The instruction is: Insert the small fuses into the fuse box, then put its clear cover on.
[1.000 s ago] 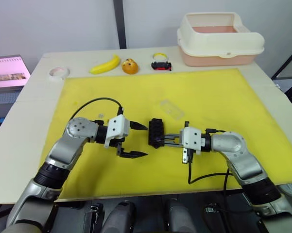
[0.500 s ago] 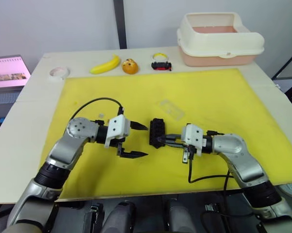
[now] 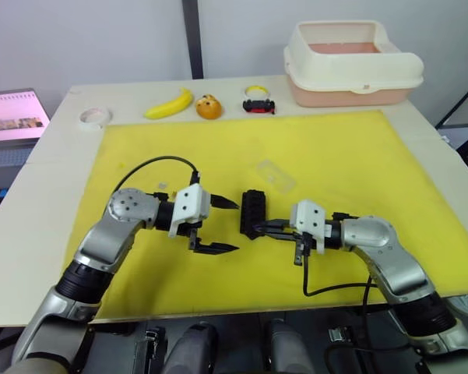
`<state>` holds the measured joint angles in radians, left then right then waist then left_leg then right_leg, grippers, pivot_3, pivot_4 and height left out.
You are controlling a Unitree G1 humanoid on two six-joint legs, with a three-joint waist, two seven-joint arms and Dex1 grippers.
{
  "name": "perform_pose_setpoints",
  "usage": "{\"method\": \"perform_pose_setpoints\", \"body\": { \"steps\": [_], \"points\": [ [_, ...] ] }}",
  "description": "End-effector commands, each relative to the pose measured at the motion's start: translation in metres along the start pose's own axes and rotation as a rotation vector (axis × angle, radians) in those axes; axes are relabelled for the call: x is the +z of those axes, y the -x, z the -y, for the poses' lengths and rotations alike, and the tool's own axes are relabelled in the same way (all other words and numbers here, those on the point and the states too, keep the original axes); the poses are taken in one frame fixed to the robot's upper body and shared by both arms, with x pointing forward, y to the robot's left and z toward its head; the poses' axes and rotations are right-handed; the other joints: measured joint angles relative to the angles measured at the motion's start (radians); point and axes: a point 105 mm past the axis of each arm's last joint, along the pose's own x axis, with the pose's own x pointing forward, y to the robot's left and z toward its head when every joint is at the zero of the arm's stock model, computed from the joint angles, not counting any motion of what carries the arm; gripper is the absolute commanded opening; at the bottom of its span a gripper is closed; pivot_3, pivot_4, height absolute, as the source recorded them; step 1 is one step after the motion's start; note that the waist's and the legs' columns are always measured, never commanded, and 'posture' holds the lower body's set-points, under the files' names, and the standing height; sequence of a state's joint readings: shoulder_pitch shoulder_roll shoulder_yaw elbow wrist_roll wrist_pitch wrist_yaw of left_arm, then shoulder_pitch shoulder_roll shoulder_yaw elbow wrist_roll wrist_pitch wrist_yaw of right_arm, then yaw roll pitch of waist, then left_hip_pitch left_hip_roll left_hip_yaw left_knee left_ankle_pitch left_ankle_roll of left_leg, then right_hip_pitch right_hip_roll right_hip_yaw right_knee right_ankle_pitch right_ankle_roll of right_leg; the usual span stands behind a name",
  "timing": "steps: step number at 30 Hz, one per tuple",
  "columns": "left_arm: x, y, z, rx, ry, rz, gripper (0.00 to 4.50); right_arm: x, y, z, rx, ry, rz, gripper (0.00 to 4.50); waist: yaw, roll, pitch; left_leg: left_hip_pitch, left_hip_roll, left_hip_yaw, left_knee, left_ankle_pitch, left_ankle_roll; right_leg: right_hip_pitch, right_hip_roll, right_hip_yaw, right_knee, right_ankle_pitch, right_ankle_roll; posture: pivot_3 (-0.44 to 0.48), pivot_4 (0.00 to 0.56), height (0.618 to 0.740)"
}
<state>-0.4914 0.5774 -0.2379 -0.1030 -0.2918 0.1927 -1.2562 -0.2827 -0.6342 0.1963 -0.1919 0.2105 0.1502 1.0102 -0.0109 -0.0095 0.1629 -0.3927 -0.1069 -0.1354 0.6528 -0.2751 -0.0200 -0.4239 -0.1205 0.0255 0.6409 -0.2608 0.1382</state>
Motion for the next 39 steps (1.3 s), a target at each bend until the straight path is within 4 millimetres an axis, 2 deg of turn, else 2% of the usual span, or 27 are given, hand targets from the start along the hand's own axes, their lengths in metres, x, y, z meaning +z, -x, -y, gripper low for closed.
{"method": "perform_pose_setpoints", "body": {
  "steps": [1,5,9,12,16,19,26,29,31,36,39],
  "points": [
    [0.014,-0.002,-0.002,-0.002,-0.055,0.018,4.47,0.008,0.002,0.005,-0.017,0.028,0.004,0.0,0.0,0.0,0.0,0.0,0.0,0.0,0.0,0.0,0.0,0.0,0.0,0.0,0.0,0.0,0.0,0.0,0.15,0.74],
    [0.015,-0.002,-0.003,-0.003,-0.056,0.02,4.47,0.002,0.001,0.004,-0.01,0.043,-0.034,0.0,0.0,0.0,0.0,0.0,0.0,0.0,0.0,0.0,0.0,0.0,0.0,0.0,0.0,0.0,0.0,0.0,0.15,0.74],
    [0.016,-0.002,-0.003,-0.004,-0.056,0.019,4.47,0.004,0.0,0.004,-0.008,0.04,-0.03,0.0,0.0,0.0,0.0,0.0,0.0,0.0,0.0,0.0,0.0,0.0,0.0,0.0,0.001,0.0,0.0,0.0,0.15,0.74],
    [0.016,-0.001,-0.004,-0.002,-0.055,0.017,4.5,0.02,0.001,0.008,-0.02,0.058,0.028,1.03,0.0,0.0,0.0,0.0,0.0,0.0,0.001,0.0,0.0,0.0,0.0,0.0,0.001,0.0,0.0,0.0,0.15,0.74],
    [0.012,0.001,-0.005,0.003,-0.048,0.009,4.5,0.047,0.01,0.012,-0.03,0.061,0.097,2.95,0.0,0.0,0.0,0.0,0.0,0.0,0.001,0.0,0.0,-0.001,0.0,0.0,0.002,0.0,0.0,0.0,0.15,0.74],
    [0.009,0.002,-0.003,-0.001,-0.043,0.004,4.5,0.055,0.016,0.01,-0.018,0.027,0.112,4.37,0.001,0.0,0.0,0.0,0.0,0.0,0.001,0.0,0.0,-0.001,0.0,0.0,0.002,0.0,0.0,0.0,0.15,0.74],
    [0.005,0.001,-0.003,-0.009,-0.035,0.005,4.5,0.047,0.009,0.011,0.011,-0.142,0.114,4.37,0.0,0.0,0.0,0.0,0.0,0.0,0.001,0.0,0.0,-0.001,0.0,0.0,0.002,0.0,0.0,0.0,0.15,0.74],
    [0.003,0.001,-0.004,-0.006,-0.036,0.004,4.5,0.046,0.004,0.013,0.026,-0.216,0.116,3.5,0.0,0.0,0.0,0.0,0.0,0.0,0.001,0.0,0.0,-0.001,0.0,0.0,0.002,0.0,0.0,0.0,0.15,0.74],
    [0.002,0.001,-0.005,-0.003,-0.038,0.001,4.5,0.045,0.0,0.016,0.026,-0.24,0.11,2.62,0.0,0.0,0.0,0.0,0.0,0.0,0.0,0.0,0.0,-0.001,0.0,0.0,0.002,0.0,0.0,0.0,0.15,0.74],
    [-0.002,0.003,-0.006,0.006,-0.039,-0.003,4.5,0.04,-0.006,0.017,0.031,-0.273,0.083,0.04,0.001,0.0,0.0,0.0,0.0,0.0,0.001,0.0,0.0,-0.001,0.0,0.0,0.002,0.0,0.0,0.0,0.15,0.74],
    [-0.003,0.004,-0.006,0.01,-0.039,-0.003,4.5,0.037,-0.008,0.015,0.04,-0.267,0.063,0.04,0.0,0.0,0.0,0.0,0.0,0.0,0.001,0.0,0.0,-0.001,0.0,0.0,0.002,0.0,0.0,0.0,0.15,0.74]
  ]
}}
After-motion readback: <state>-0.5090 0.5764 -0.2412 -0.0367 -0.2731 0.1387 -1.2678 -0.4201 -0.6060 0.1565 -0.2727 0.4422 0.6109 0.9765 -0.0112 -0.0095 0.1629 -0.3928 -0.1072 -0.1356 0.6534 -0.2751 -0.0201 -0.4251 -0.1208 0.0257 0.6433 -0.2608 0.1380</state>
